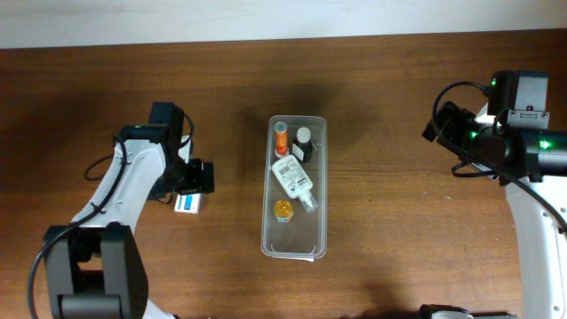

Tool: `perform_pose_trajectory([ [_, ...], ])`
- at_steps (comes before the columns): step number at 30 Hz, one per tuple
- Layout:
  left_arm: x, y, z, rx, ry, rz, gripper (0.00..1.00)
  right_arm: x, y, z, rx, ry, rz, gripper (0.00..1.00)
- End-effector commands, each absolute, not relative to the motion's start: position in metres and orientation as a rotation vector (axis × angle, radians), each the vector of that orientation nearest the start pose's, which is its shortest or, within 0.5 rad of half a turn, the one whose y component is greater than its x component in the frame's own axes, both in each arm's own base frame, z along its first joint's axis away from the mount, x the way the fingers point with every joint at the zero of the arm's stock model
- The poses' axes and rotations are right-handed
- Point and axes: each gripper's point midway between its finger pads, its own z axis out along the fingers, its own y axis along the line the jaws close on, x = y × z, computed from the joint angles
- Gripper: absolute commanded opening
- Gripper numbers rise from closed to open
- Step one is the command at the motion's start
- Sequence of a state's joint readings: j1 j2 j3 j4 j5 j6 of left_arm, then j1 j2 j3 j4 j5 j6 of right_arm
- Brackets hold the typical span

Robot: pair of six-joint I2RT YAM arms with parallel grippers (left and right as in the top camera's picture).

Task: Pack container
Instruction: 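Lower left gripper onto the white Panadol box and grasp it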

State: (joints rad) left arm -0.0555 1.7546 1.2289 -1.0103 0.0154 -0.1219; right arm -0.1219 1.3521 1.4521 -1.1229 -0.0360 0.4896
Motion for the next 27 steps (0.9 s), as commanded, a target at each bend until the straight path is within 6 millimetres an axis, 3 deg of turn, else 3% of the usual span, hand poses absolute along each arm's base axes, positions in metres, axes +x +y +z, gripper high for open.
perform_pose_trajectory([
  [1, 0.322, -0.025, 0.046, -0.028, 3.11, -0.078, 0.99, 0.328, -0.034, 0.247, 0.769, 2.483, 0.186, 0.98],
  [8, 0.331, -0.023, 0.018, 0.044, 3.136, -0.05, 0.98, 0.328, -0.034, 0.247, 0.769, 2.483, 0.186, 0.98],
  [10, 0.33, -0.018, 0.011, 0.044, 3.152, -0.004, 0.89, 0.328, -0.034, 0.247, 0.769, 2.483, 0.186, 0.98],
  [12, 0.33, -0.016, 0.009, 0.043, 3.156, 0.014, 0.74, 0.328, -0.034, 0.247, 0.769, 2.483, 0.186, 0.98],
  [17, 0.335, -0.015, 0.012, 0.042, 3.141, 0.024, 0.53, 0.328, -0.034, 0.247, 0.769, 2.483, 0.186, 0.98],
  [22, 0.343, -0.015, 0.021, 0.037, 3.123, 0.033, 0.49, 0.328, -0.034, 0.247, 0.769, 2.483, 0.186, 0.98],
  [27, 0.348, -0.015, 0.046, 0.039, 3.138, 0.034, 0.37, 0.328, -0.034, 0.247, 0.769, 2.483, 0.186, 0.98],
])
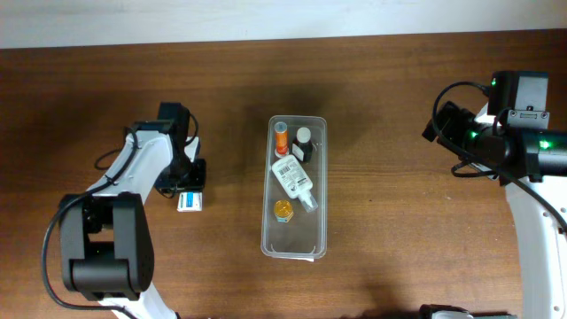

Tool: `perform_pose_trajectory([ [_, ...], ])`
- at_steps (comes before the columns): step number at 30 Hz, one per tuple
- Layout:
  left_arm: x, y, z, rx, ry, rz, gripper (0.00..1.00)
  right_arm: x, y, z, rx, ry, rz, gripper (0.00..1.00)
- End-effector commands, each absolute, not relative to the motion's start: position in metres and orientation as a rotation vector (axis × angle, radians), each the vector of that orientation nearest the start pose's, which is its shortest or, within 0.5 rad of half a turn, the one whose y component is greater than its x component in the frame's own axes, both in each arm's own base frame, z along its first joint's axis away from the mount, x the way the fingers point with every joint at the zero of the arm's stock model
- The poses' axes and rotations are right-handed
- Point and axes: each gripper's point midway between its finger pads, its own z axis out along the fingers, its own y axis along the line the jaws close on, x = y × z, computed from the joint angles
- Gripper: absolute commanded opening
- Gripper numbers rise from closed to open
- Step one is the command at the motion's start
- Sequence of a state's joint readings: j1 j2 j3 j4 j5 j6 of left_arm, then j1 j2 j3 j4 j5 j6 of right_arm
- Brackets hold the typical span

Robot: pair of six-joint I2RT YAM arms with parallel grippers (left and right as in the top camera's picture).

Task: Pack container
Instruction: 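Lower left gripper onto the white Panadol box and grasp it, then carry the Panadol box into the container's right side and lower it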

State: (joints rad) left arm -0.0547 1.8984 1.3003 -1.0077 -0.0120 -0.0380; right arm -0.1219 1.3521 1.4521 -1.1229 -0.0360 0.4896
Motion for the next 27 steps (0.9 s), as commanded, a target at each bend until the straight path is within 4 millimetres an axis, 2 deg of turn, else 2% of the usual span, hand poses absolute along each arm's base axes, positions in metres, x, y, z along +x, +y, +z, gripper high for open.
perform_pose_trajectory([
  [1, 0.35, -0.015, 0.052, 0.039, 3.138, 0.034, 0.34, 0.328, -0.034, 0.247, 0.769, 2.483, 0.186, 0.98],
  [5, 0.354, -0.026, 0.083, 0.052, 3.146, -0.03, 0.24, 0.328, -0.034, 0.247, 0.769, 2.483, 0.186, 0.98],
  [7, 0.355, -0.036, 0.101, 0.068, 3.143, -0.091, 0.24, 0.328, -0.034, 0.247, 0.769, 2.483, 0.186, 0.98],
  [13, 0.36, -0.074, 0.158, 0.181, 3.064, -0.156, 0.24, 0.328, -0.034, 0.247, 0.769, 2.483, 0.186, 0.98],
  [16, 0.356, -0.102, 0.187, 0.258, 2.989, -0.174, 0.24, 0.328, -0.034, 0.247, 0.769, 2.483, 0.186, 0.98],
  [18, 0.352, -0.12, 0.199, 0.283, 2.944, -0.194, 0.25, 0.328, -0.034, 0.247, 0.769, 2.483, 0.186, 0.98],
  [21, 0.343, -0.151, 0.207, 0.36, 2.905, -0.221, 0.25, 0.328, -0.034, 0.247, 0.769, 2.483, 0.186, 0.98],
  [27, 0.324, -0.211, 0.206, 0.447, 2.87, -0.275, 0.26, 0.328, -0.034, 0.247, 0.769, 2.483, 0.186, 0.98],
])
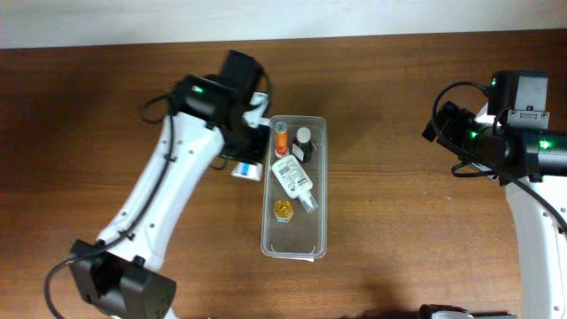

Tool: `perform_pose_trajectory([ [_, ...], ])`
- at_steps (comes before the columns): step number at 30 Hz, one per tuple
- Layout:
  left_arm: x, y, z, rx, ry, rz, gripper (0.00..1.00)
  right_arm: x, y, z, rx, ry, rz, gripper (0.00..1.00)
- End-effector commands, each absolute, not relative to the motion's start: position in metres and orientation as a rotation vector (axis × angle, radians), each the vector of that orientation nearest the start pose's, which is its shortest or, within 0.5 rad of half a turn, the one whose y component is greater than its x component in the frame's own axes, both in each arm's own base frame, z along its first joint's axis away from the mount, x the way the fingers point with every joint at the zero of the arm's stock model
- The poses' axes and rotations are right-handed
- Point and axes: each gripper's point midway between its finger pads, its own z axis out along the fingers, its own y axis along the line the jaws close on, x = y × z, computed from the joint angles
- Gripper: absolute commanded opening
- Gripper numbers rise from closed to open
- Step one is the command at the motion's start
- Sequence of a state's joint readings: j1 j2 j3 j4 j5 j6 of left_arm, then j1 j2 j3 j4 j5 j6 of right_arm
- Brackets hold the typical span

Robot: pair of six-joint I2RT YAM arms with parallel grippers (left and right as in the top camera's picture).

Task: Pack container
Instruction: 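Carry the Panadol box into the container's right side and lower it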

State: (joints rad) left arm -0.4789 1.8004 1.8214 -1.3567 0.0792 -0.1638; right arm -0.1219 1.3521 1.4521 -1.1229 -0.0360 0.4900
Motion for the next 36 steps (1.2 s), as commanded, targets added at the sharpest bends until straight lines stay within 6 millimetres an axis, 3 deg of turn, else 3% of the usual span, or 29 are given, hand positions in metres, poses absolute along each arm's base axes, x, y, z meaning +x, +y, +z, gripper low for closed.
perform_pose_trajectory([
  [1, 0.322, -0.221, 0.206, 0.452, 2.855, -0.292, 0.32, 0.328, -0.034, 0.247, 0.769, 2.483, 0.186, 0.98],
  [5, 0.325, -0.244, 0.201, 0.415, 2.794, -0.253, 0.4, 0.328, -0.034, 0.247, 0.769, 2.483, 0.186, 0.98],
  [15, 0.323, -0.25, 0.147, 0.29, 2.824, -0.208, 0.38, 0.328, -0.034, 0.247, 0.769, 2.483, 0.186, 0.98],
  [29, 0.322, -0.251, 0.146, 0.295, 2.826, -0.206, 0.4, 0.328, -0.034, 0.247, 0.769, 2.483, 0.186, 0.98],
  [36, 0.316, -0.276, 0.122, 0.381, 2.842, -0.2, 0.4, 0.328, -0.034, 0.247, 0.769, 2.483, 0.186, 0.98],
])
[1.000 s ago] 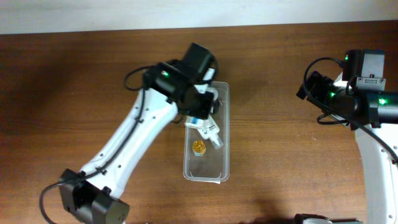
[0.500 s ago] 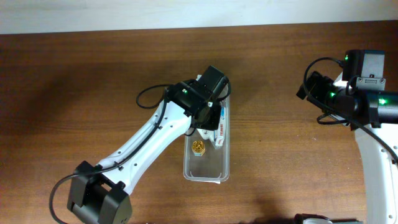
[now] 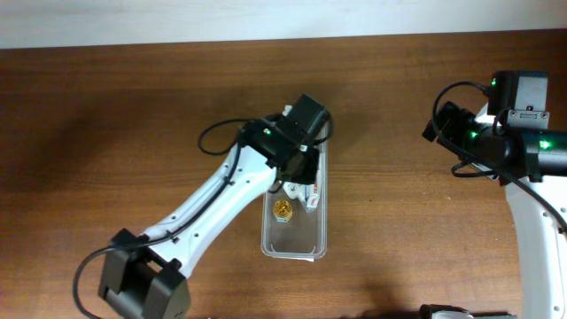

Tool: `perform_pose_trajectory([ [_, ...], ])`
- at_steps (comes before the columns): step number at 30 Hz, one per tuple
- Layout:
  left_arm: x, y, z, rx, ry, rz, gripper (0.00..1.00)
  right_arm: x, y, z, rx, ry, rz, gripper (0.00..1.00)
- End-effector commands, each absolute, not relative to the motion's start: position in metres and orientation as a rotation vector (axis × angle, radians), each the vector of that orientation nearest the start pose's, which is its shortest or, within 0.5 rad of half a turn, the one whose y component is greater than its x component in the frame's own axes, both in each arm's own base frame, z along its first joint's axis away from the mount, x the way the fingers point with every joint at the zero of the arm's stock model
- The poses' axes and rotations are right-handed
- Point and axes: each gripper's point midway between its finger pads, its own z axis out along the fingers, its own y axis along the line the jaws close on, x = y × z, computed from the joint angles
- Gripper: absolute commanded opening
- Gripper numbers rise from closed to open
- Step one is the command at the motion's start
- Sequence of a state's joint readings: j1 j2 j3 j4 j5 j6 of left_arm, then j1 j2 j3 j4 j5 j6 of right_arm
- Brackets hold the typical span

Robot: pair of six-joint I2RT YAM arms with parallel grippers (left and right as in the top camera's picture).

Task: Pack container
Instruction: 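Carry the Panadol box into the container's right side and lower it, then release the box and retract left gripper to the left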

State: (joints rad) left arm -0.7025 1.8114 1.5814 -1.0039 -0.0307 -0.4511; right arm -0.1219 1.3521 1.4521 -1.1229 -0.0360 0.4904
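Observation:
The clear plastic container (image 3: 266, 241) lies lengthwise at the table's middle. My left arm reaches across its far half, and the left gripper (image 3: 298, 175) hangs over the inside, fingers hidden beneath the wrist. The small blue-and-white box does not show anywhere. A gold-lidded jar (image 3: 282, 209) and part of a white bottle (image 3: 307, 198) lie in the container just nearer than the gripper. The other bottles at the far end are covered by the arm. My right arm stays at the right edge, its gripper end (image 3: 434, 130) dark and unclear.
The brown wooden table (image 3: 133, 106) runs to a pale wall strip at the far side. The left arm's base (image 3: 142, 288) stands at the near left, and the right arm's body (image 3: 523, 133) occupies the far right.
My left gripper has moved right, from beside the container's far-left wall to over its inside. The blue-and-white box, then seen at the gripper, is now out of sight.
My left gripper stood at the blue-and-white box on the table left of the container, then sat lower over it. Later the box hung at the gripper beside the container's left wall. Now the gripper is above the container's contents. The right arm never moved.

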Motion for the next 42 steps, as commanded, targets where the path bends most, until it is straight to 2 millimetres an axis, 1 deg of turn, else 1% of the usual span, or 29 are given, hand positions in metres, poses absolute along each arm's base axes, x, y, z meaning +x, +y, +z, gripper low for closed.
perform_pose_trajectory([
  [1, 0.314, -0.281, 0.117, 0.402, 2.847, -0.202, 0.39, 0.328, -0.034, 0.247, 0.769, 2.483, 0.186, 0.98],
  [2, 0.311, -0.287, 0.112, 0.439, 2.855, -0.213, 0.39, 0.328, -0.034, 0.247, 0.769, 2.483, 0.186, 0.98],
  [4, 0.307, -0.291, 0.104, 0.478, 2.869, -0.205, 0.39, 0.328, -0.034, 0.247, 0.769, 2.483, 0.186, 0.98],
  [9, 0.305, -0.292, 0.085, 0.491, 2.907, -0.171, 0.39, 0.328, -0.034, 0.247, 0.769, 2.483, 0.186, 0.98],
  [14, 0.306, -0.293, 0.06, 0.5, 2.951, -0.135, 0.39, 0.328, -0.034, 0.247, 0.769, 2.483, 0.186, 0.98],
  [18, 0.297, -0.298, 0.042, 0.535, 3.013, -0.166, 0.39, 0.328, -0.034, 0.247, 0.769, 2.483, 0.186, 0.98],
  [19, 0.295, -0.299, 0.04, 0.553, 3.02, -0.179, 0.38, 0.328, -0.034, 0.247, 0.769, 2.483, 0.186, 0.98],
  [20, 0.294, -0.299, 0.04, 0.554, 3.024, -0.182, 0.33, 0.328, -0.034, 0.247, 0.769, 2.483, 0.186, 0.98],
  [21, 0.294, -0.299, 0.041, 0.553, 3.022, -0.184, 0.3, 0.328, -0.034, 0.247, 0.769, 2.483, 0.186, 0.98],
  [22, 0.295, -0.3, 0.043, 0.552, 3.017, -0.189, 0.29, 0.328, -0.034, 0.247, 0.769, 2.483, 0.186, 0.98],
  [28, 0.298, -0.297, 0.057, 0.538, 2.992, -0.198, 0.3, 0.328, -0.034, 0.247, 0.769, 2.483, 0.186, 0.98],
  [30, 0.298, -0.297, 0.065, 0.547, 2.977, -0.209, 0.3, 0.328, -0.034, 0.247, 0.769, 2.483, 0.186, 0.98],
  [31, 0.299, -0.298, 0.073, 0.546, 2.96, -0.224, 0.3, 0.328, -0.034, 0.247, 0.769, 2.483, 0.186, 0.98],
  [33, 0.3, -0.299, 0.083, 0.551, 2.934, -0.244, 0.3, 0.328, -0.034, 0.247, 0.769, 2.483, 0.186, 0.98],
  [34, 0.301, -0.3, 0.092, 0.551, 2.915, -0.26, 0.31, 0.328, -0.034, 0.247, 0.769, 2.483, 0.186, 0.98],
  [35, 0.301, -0.301, 0.1, 0.549, 2.899, -0.273, 0.35, 0.328, -0.034, 0.247, 0.769, 2.483, 0.186, 0.98],
  [38, 0.302, -0.3, 0.132, 0.536, 2.842, -0.319, 0.43, 0.328, -0.034, 0.247, 0.769, 2.483, 0.186, 0.98],
  [39, 0.301, -0.298, 0.144, 0.531, 2.821, -0.333, 0.46, 0.328, -0.034, 0.247, 0.769, 2.483, 0.186, 0.98],
  [41, 0.3, -0.293, 0.168, 0.515, 2.783, -0.362, 0.56, 0.328, -0.034, 0.247, 0.769, 2.483, 0.186, 0.98],
  [42, 0.3, -0.289, 0.18, 0.503, 2.761, -0.376, 0.58, 0.328, -0.034, 0.247, 0.769, 2.483, 0.186, 0.98],
])
